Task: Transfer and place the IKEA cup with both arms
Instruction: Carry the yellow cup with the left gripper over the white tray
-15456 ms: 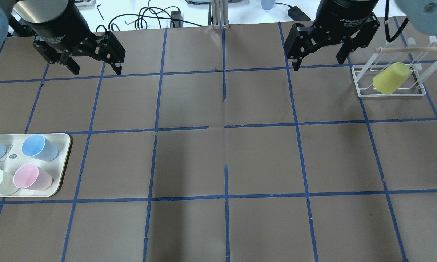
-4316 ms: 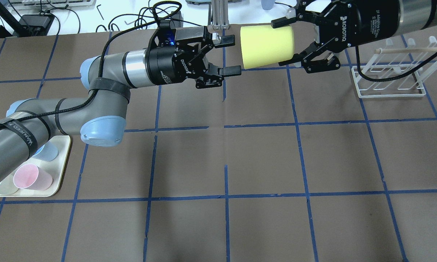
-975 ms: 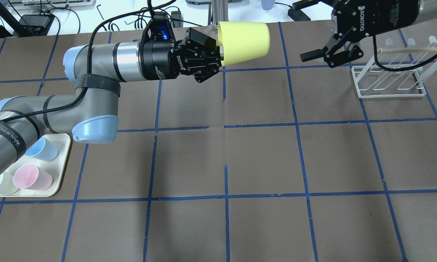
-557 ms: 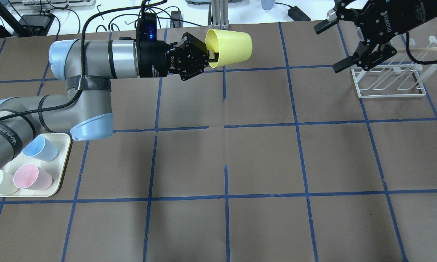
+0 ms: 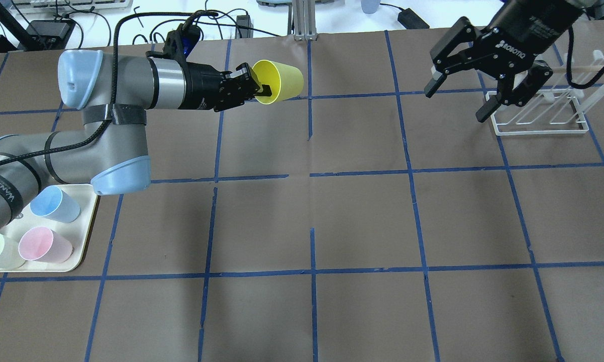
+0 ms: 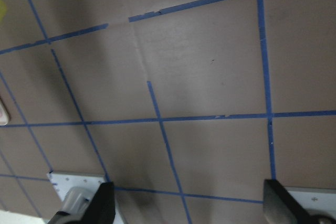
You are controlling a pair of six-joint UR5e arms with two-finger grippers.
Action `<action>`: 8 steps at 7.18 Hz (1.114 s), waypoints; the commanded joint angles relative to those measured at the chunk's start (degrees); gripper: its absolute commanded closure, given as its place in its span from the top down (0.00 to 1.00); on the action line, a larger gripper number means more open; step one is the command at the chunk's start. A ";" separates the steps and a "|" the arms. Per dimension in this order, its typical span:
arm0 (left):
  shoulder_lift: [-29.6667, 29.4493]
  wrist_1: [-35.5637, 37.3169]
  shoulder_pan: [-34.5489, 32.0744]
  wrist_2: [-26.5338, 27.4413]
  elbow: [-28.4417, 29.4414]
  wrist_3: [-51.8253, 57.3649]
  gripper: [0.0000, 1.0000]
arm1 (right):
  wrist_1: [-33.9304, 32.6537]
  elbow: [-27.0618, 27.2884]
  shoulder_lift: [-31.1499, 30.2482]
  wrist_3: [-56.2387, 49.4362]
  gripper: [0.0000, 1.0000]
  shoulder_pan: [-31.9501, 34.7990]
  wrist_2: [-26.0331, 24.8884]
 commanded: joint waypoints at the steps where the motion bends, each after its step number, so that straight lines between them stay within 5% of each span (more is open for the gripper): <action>1: -0.28 -3.09 0.18 15.10 -0.64 9.02 0.00 | -11.22 5.94 -2.90 7.17 1.00 6.17 -12.32; 2: 0.41 -9.11 1.75 23.78 0.05 15.70 0.00 | -13.70 9.28 -5.27 8.67 1.00 6.80 -15.60; 4: 2.61 -20.97 6.57 31.65 2.33 24.93 0.00 | -18.10 12.12 -7.66 9.47 1.00 6.98 -20.51; 8: 3.59 -47.18 26.74 40.38 14.53 56.80 0.00 | -29.26 12.12 -7.67 7.71 1.00 11.27 -22.13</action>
